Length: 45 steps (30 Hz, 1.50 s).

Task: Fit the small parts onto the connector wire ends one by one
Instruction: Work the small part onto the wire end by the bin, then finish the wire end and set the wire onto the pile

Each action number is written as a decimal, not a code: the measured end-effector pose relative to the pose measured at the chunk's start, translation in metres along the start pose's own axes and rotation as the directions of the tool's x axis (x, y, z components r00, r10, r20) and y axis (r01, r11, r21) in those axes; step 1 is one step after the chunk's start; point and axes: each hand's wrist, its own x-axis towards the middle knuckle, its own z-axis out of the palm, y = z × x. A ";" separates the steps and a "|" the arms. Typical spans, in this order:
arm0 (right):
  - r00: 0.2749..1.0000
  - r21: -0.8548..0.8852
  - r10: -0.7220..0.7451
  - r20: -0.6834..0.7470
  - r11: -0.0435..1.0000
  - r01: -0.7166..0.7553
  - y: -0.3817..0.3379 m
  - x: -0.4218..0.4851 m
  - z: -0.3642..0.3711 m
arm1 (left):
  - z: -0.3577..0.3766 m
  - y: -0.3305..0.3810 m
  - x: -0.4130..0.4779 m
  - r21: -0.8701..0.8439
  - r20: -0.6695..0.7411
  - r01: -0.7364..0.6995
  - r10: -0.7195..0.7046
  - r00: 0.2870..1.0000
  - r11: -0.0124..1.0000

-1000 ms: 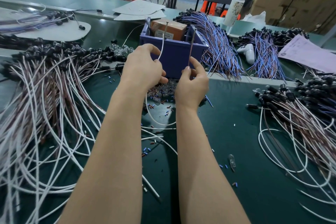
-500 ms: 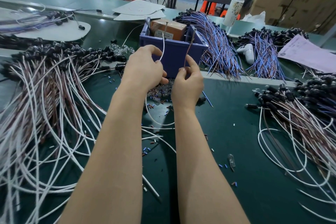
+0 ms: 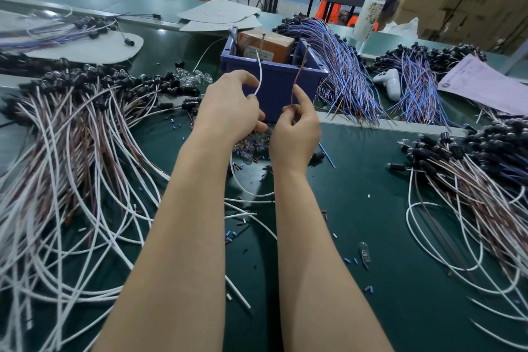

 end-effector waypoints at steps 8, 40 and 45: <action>1.000 0.019 0.001 -0.007 1.000 -0.001 -0.001 -0.001 0.000 | 0.002 0.000 -0.001 0.004 0.030 -0.019 0.019 0.999 1.000; 0.985 -0.428 0.112 0.128 0.903 -0.047 0.000 0.013 -0.028 | -0.016 0.023 -0.008 0.377 -0.373 -0.060 0.210 0.904 0.924; 0.915 -0.737 0.366 0.169 0.664 -0.130 0.006 0.028 -0.072 | 0.025 0.028 -0.020 0.405 0.217 -0.186 0.103 0.971 0.895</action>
